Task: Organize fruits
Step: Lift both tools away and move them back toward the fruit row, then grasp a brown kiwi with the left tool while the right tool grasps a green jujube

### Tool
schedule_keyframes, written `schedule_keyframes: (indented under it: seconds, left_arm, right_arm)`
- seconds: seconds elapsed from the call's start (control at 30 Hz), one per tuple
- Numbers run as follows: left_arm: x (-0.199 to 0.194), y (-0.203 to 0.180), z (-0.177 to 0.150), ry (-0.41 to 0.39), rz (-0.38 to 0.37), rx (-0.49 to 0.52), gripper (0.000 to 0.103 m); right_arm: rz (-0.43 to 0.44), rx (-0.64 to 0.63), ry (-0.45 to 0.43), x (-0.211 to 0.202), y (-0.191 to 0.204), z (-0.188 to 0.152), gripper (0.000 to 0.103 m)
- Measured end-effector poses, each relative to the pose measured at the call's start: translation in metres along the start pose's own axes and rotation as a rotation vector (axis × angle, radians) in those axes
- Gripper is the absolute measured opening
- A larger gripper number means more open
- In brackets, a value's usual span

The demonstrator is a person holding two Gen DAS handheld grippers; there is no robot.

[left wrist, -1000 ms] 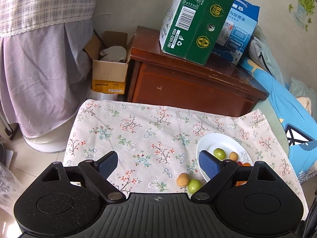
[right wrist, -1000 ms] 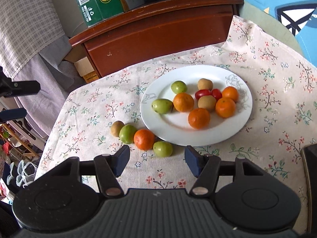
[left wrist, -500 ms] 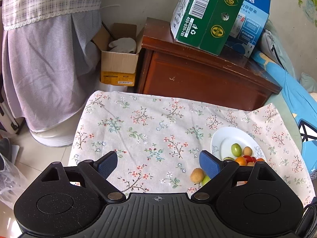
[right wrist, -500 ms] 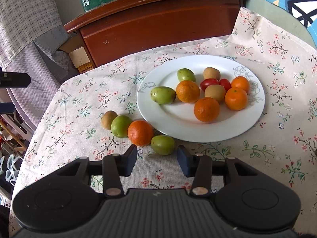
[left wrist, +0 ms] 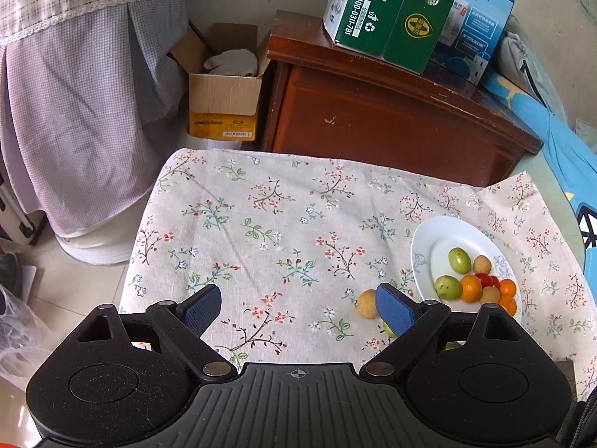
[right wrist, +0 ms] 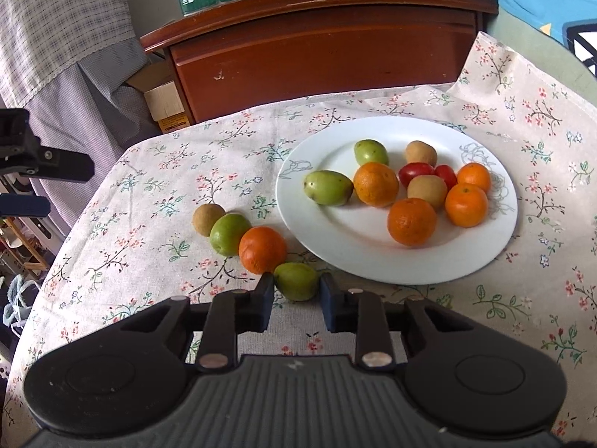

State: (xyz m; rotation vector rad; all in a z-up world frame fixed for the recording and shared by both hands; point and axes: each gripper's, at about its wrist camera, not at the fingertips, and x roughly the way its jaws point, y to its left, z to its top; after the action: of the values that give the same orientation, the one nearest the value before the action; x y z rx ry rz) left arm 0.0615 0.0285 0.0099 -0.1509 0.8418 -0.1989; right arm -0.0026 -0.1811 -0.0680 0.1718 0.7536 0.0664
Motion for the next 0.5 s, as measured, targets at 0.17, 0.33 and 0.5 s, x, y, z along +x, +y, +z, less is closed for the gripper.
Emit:
schedule_keyframes:
  seconds: [0.17,0.33,0.5]
  left_arm:
    - [0.012,-0.002,-0.003,0.024,-0.006,0.012,0.091]
    - [0.025,-0.008,-0.006,0.016,-0.024,0.021,0.091]
    - [0.039,-0.02,-0.007,0.021,-0.068,0.037,0.091]
  right_arm:
    - [0.043,-0.038,0.009,0.0,0.01,-0.002,0.027]
    - [0.061,-0.032,0.019,0.0,0.013,-0.003,0.027]
    - [0.06,-0.015,0.035,-0.003,0.013,-0.004,0.027]
